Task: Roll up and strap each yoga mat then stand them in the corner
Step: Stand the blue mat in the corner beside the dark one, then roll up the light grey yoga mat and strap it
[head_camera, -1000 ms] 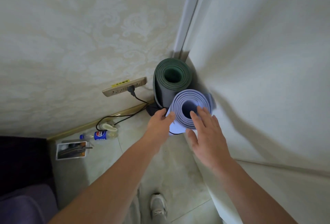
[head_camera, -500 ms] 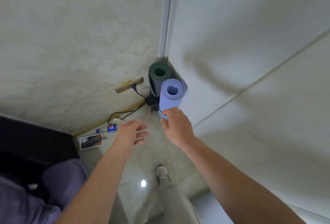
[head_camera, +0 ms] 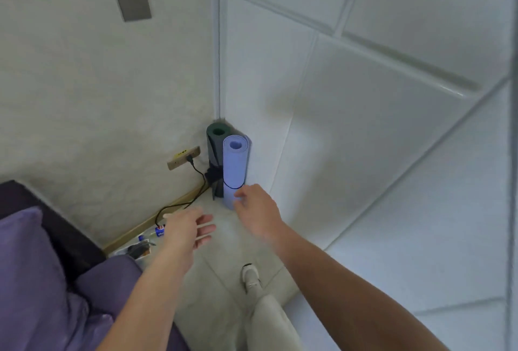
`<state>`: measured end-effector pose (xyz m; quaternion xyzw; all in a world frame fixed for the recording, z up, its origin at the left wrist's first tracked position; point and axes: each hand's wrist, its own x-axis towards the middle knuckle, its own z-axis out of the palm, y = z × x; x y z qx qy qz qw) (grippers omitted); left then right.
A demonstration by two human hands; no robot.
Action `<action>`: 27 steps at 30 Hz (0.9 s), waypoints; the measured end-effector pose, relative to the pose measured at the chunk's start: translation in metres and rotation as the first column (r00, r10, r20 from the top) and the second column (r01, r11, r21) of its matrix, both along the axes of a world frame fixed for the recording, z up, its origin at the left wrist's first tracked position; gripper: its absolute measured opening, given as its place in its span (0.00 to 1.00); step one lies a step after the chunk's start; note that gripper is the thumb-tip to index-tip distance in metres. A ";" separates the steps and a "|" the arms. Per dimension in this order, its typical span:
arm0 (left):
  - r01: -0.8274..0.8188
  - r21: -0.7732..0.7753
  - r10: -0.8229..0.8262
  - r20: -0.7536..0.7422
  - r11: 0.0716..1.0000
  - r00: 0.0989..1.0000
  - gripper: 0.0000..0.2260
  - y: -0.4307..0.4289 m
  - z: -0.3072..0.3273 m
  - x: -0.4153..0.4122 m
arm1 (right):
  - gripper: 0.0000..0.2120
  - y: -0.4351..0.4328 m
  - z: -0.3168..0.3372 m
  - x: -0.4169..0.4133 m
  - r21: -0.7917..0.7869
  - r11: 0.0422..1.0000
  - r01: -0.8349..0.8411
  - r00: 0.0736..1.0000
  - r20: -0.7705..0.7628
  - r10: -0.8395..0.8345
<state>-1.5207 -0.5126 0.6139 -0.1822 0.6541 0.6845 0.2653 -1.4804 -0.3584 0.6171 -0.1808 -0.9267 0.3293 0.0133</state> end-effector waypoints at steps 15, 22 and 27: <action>0.499 -0.061 -0.502 -0.040 0.864 0.864 0.05 0.094 0.029 0.251 | 0.12 0.043 0.001 0.313 -0.184 0.819 0.543 0.833 -0.003 -0.553; 0.739 -0.134 -0.750 -0.068 0.660 0.658 0.04 0.158 0.021 0.421 | 0.11 0.067 -0.010 0.518 -0.278 0.570 0.773 0.592 -0.006 -0.806; 0.911 -0.179 -0.928 -0.034 0.371 0.371 0.05 0.198 0.003 0.608 | 0.11 0.058 -0.023 0.726 -0.314 0.298 0.901 0.328 0.044 -0.944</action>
